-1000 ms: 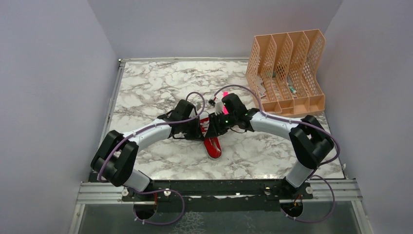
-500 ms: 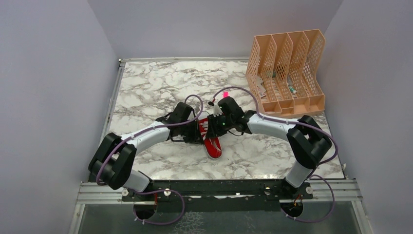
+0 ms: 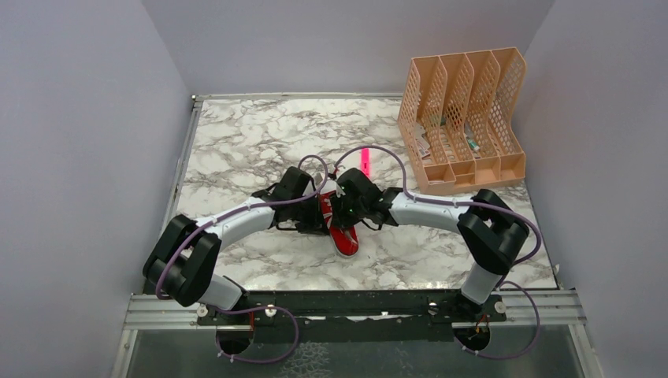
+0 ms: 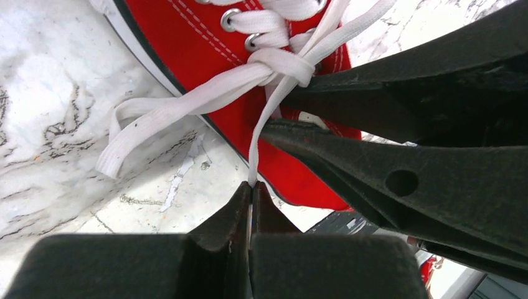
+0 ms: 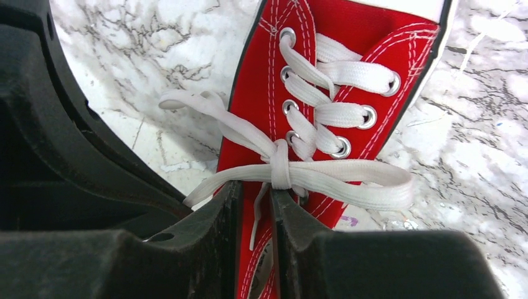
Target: Tie the shoes
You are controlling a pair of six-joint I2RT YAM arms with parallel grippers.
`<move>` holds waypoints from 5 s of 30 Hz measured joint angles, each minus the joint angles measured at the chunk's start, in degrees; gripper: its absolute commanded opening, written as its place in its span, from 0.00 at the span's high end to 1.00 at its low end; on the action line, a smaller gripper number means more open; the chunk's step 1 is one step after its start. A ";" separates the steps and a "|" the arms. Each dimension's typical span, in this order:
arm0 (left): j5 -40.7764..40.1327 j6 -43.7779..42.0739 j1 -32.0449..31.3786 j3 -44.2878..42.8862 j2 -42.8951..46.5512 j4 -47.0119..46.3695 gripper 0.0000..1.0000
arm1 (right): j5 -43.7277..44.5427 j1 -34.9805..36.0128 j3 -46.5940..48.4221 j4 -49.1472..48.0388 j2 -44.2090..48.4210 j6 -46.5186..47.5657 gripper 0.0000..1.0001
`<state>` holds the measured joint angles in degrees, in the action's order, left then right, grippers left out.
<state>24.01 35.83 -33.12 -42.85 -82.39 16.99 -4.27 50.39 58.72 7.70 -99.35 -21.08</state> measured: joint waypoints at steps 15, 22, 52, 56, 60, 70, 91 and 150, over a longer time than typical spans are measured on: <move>1.38 0.70 0.00 2.60 1.95 -0.39 1.00 | 7.89 1.73 0.46 1.14 0.22 0.98 0.99; 2.14 2.60 0.00 7.45 2.69 -0.66 1.00 | 6.86 1.62 0.94 6.71 4.55 0.61 1.00; 3.65 5.46 0.50 9.79 1.92 -3.67 0.91 | 1.99 1.36 -3.50 17.59 12.26 -6.10 0.83; 3.63 5.33 0.50 9.75 1.79 -3.61 0.70 | 1.42 1.25 -3.87 17.70 12.52 -5.49 0.57; 3.56 5.27 0.55 9.01 1.88 -1.86 0.54 | 0.68 -0.07 -3.98 18.01 13.99 -2.21 0.48; 0.66 4.96 4.90 6.49 12.28 3.39 0.40 | -15.06 -10.49 1.14 9.73 11.26 6.71 0.44; 10.71 9.11 11.04 10.14 2.49 -15.69 0.61 | -28.41 -12.90 6.36 2.36 -2.56 9.64 0.57; 3.87 5.18 10.93 4.83 -6.12 -2.82 1.00 | -12.74 -17.59 -3.54 -3.26 1.79 -6.08 1.00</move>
<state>27.88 41.01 -22.20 -38.02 -88.51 14.17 -17.02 32.80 55.18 4.45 -97.56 -27.16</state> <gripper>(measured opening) 0.005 0.014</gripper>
